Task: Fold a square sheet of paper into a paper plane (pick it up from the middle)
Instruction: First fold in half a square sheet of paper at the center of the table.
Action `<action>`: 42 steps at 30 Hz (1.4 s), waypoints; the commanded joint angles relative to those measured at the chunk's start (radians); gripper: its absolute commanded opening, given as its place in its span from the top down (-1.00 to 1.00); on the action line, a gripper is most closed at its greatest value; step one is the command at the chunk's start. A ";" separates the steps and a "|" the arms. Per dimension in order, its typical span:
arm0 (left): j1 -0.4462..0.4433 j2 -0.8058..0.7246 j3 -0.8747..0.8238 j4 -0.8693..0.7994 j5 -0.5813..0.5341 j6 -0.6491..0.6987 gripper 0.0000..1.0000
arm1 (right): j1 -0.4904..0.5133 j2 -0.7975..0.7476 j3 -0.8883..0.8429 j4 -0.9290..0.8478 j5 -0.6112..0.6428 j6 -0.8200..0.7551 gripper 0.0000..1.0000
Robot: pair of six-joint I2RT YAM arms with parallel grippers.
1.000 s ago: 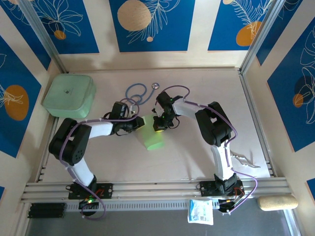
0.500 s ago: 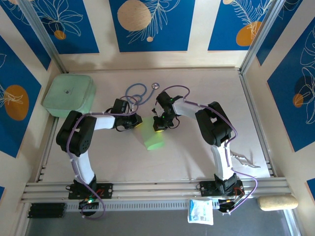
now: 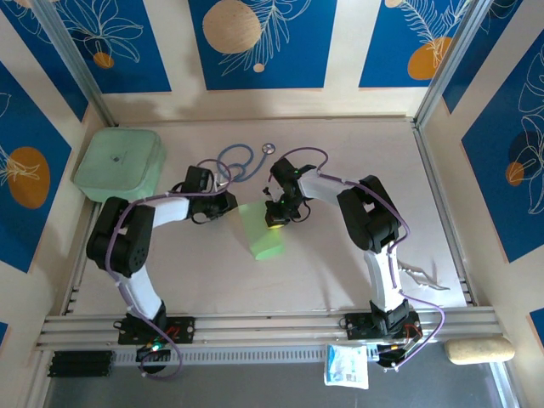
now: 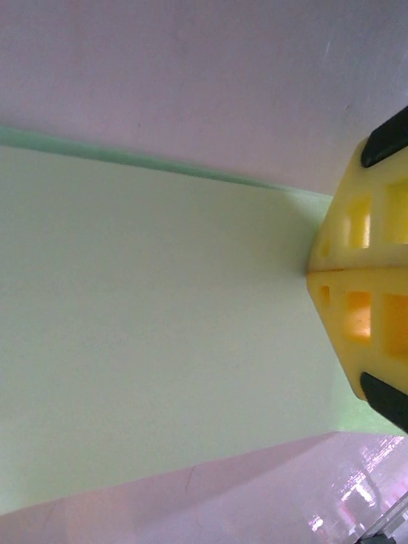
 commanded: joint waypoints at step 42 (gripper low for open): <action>-0.108 0.115 0.064 -0.003 0.104 -0.144 0.74 | -0.033 0.124 0.125 -0.225 0.099 -0.242 1.00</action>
